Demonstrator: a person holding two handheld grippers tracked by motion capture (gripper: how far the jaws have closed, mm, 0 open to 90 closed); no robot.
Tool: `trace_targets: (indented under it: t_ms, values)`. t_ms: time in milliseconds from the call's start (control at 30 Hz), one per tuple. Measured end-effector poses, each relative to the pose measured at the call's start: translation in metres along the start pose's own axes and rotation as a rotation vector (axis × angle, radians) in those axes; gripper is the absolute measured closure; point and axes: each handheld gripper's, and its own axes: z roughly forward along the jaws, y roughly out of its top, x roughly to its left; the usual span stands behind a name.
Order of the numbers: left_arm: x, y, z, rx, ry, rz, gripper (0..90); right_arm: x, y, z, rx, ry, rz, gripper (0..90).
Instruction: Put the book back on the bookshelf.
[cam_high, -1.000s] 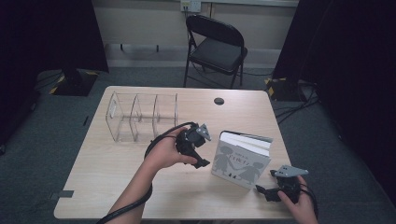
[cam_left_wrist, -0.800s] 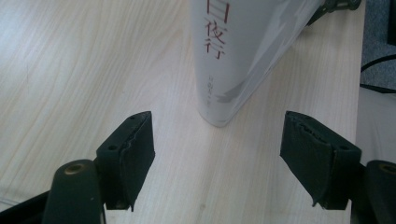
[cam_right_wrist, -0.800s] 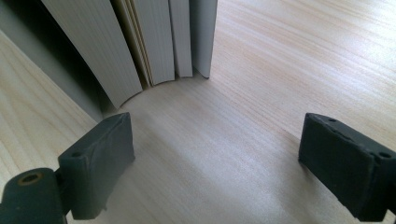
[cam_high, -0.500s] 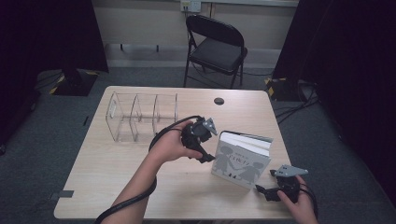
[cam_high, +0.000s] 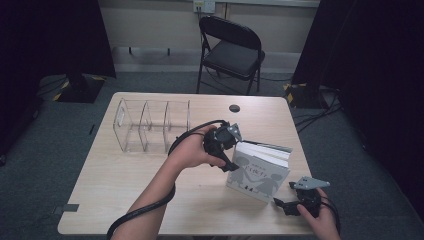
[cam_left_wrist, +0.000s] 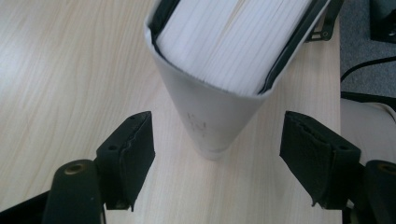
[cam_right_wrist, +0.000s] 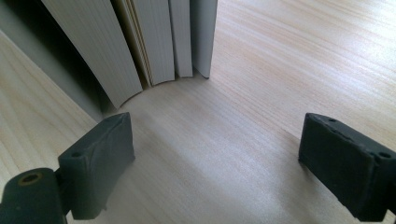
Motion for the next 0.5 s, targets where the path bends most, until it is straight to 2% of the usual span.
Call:
trace_targets:
  t_ms: [267, 500]
  values:
    - [-0.001, 0.014, -0.002, -0.02, -0.013, 0.032, 25.9, 0.0, 0.0, 0.0, 0.0, -0.001, 0.0, 9.6]
    - [-0.004, 0.028, 0.006, 0.006, -0.016, 0.075, 26.1, 0.0, 0.0, 0.0, 0.0, 0.0, -0.001, 9.6]
